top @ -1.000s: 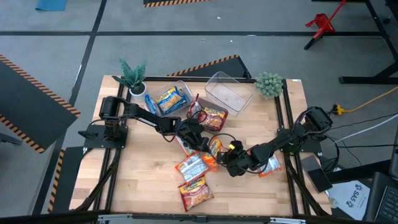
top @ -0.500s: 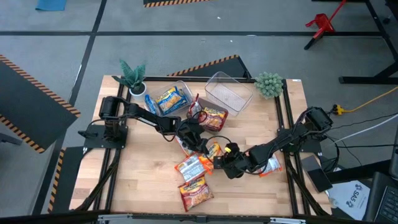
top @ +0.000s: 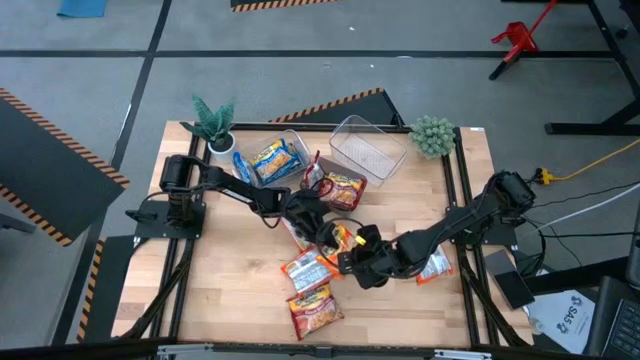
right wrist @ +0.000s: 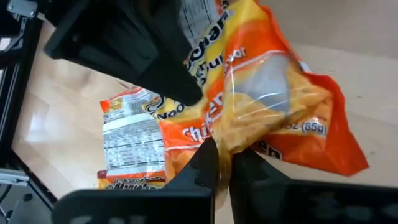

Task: Sort Maruchan noodles
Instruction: Put the orange noodle pack into the right transparent bin

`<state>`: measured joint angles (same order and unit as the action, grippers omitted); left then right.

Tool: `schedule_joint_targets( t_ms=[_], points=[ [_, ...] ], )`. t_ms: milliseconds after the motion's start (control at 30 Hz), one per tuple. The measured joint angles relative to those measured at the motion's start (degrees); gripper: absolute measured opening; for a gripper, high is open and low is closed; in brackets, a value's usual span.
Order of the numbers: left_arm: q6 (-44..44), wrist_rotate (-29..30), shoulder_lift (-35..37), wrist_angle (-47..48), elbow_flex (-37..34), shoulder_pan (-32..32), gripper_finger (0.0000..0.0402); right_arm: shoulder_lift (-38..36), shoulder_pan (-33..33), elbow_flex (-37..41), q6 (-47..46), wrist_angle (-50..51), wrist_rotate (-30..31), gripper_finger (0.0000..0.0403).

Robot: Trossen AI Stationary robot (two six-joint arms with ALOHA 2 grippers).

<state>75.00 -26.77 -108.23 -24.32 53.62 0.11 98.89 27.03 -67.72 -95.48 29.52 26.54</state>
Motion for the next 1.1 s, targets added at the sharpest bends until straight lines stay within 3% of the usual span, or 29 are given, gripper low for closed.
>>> schedule_joint_targets(
  t_ms=[167, 467, 633, 867, 1100],
  points=[
    [1.57, -0.12, 0.04, -6.14, 0.05, -0.57, 0.0247, -0.01, -0.14, -0.07, -0.02, 0.02, 1.42, 0.0002],
    [5.64, -2.75, -0.04, -9.17, 0.05, -2.46, 0.0247, -0.02, -0.02, -0.09, -0.02, 0.09, 1.27, 0.0015],
    [5.71, -2.53, -0.02, -9.48, 0.07, -2.81, 0.0242, 0.00, -0.11, -0.09, 0.20, 0.37, 1.34, 0.0063],
    [5.90, -2.54, -0.02, -8.82, 0.12, -2.81, 0.0190, -0.11, -0.09, -0.04, 2.58, 0.29, -0.81, 0.0152],
    [5.62, -3.16, 0.09, -8.30, 0.16, -2.40, 0.0160, -2.23, 1.05, 0.00, 7.32, 3.65, -3.94, 0.0198]
  ],
)
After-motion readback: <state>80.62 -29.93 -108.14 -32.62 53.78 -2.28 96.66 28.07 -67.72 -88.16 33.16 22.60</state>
